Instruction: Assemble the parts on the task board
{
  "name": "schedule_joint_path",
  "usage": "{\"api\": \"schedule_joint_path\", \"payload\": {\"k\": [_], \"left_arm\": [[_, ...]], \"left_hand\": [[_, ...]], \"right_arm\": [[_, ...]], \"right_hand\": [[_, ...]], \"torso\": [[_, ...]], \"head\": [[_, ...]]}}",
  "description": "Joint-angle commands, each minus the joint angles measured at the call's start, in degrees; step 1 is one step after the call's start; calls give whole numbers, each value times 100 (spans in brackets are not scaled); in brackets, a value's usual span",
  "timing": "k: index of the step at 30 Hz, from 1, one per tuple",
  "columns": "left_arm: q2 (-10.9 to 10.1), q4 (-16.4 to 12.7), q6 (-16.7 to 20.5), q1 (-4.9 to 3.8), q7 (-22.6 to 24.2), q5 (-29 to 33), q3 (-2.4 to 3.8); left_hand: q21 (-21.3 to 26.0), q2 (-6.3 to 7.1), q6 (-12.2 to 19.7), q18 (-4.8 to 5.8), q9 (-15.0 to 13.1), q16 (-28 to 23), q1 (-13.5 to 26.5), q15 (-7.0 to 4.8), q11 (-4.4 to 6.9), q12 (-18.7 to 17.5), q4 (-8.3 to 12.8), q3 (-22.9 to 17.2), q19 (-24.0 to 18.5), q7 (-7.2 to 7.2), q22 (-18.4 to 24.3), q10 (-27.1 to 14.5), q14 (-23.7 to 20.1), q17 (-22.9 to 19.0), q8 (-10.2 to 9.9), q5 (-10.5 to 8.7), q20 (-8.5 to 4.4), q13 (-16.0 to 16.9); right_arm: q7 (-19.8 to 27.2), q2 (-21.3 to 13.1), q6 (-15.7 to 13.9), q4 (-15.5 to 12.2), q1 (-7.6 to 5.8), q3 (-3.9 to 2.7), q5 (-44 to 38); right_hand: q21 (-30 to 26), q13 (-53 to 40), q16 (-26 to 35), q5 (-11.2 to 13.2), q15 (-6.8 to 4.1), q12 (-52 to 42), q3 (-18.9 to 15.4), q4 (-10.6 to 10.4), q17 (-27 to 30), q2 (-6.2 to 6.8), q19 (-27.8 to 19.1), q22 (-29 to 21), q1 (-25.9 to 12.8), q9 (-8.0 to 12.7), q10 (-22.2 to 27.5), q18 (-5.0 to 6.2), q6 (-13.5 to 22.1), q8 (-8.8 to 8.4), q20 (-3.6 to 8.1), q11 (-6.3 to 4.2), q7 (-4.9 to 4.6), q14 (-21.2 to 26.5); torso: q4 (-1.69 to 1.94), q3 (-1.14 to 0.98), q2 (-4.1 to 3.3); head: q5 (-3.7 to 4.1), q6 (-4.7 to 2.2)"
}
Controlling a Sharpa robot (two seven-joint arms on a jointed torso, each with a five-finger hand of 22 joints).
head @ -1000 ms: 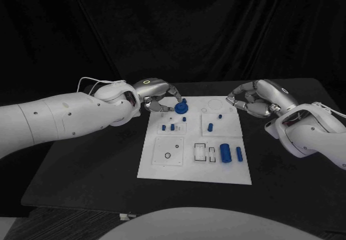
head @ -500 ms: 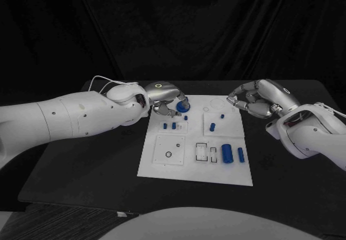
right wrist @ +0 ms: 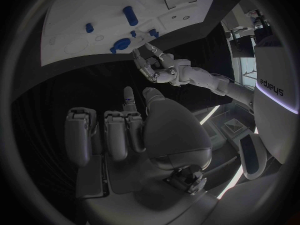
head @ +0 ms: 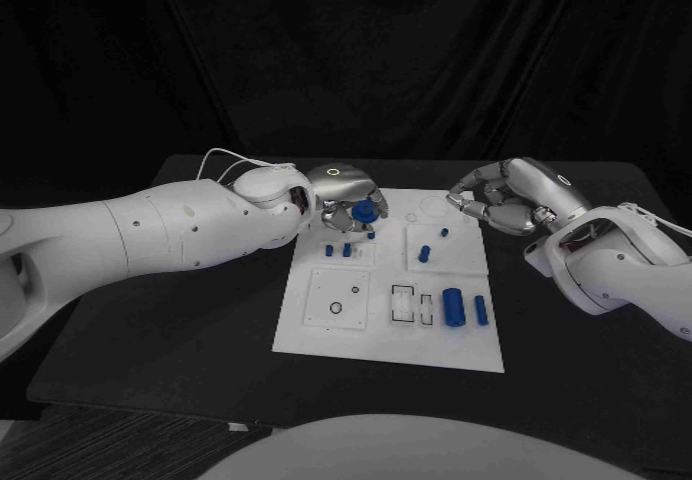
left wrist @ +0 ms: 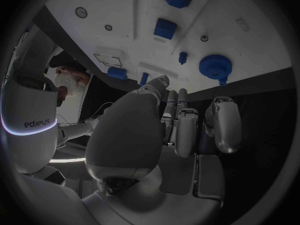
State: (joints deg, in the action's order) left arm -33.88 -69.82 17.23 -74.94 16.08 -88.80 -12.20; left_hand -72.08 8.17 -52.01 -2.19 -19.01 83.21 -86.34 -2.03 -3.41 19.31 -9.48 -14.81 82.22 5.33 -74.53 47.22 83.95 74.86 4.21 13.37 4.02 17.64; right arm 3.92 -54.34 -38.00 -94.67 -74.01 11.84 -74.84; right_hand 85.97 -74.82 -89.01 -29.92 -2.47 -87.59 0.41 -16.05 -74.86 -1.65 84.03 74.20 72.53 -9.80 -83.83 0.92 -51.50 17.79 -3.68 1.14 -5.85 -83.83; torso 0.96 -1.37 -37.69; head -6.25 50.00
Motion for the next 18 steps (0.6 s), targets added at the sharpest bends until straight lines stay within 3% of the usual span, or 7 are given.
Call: {"api": "schedule_joint_path", "payload": {"k": [1,7,10,18], "left_arm": [[54,50,-244,7,-129,-43,7],[148,137,-302,9,-200,-43,7],[194,167,-318,14,-215,-43,7],[293,282,-386,30,-286,-43,7]], "left_hand": [[-27,97,-54,-153,86,82,122,14,16,62,21,-300,-1,25,-1053,54,248,600,-10,-18,37,-121],[-31,105,-106,-152,101,80,143,13,16,68,29,-320,3,33,-1055,97,246,593,-1,-22,37,-154],[-28,134,-143,-151,132,70,193,22,-2,87,35,-333,5,67,-1054,185,240,572,-11,-19,42,-195],[-15,140,-200,-154,167,66,227,24,-2,114,49,-370,2,82,-1051,294,237,559,-15,-29,45,-234]], "right_arm": [[-118,2,2,-1,-7,-5,-33],[-117,19,0,7,-6,-5,-33],[-114,40,-4,13,-5,-5,-33],[-103,72,-8,27,-4,-5,-33]], "right_hand": [[-75,-1245,42,-31,-35,82,184,-37,-1279,87,309,1385,87,-81,-488,50,-26,-112,12,-24,20,-561],[-74,-1251,38,-32,-36,74,188,-35,-1287,89,310,1386,92,-81,-491,50,-23,-114,13,-25,20,-563],[-72,-1262,38,-33,-37,61,189,-34,-1286,90,312,1387,94,-81,-497,49,-22,-115,14,-25,20,-563],[-70,-1272,34,-35,-37,49,190,-34,-1293,90,313,1387,95,-81,-502,49,-21,-116,14,-25,20,-565]], "torso": [[-11,8,19],[-20,7,35],[-17,-8,33],[-6,9,24]], "head": [[2,0],[-5,0],[5,0],[12,0]]}}
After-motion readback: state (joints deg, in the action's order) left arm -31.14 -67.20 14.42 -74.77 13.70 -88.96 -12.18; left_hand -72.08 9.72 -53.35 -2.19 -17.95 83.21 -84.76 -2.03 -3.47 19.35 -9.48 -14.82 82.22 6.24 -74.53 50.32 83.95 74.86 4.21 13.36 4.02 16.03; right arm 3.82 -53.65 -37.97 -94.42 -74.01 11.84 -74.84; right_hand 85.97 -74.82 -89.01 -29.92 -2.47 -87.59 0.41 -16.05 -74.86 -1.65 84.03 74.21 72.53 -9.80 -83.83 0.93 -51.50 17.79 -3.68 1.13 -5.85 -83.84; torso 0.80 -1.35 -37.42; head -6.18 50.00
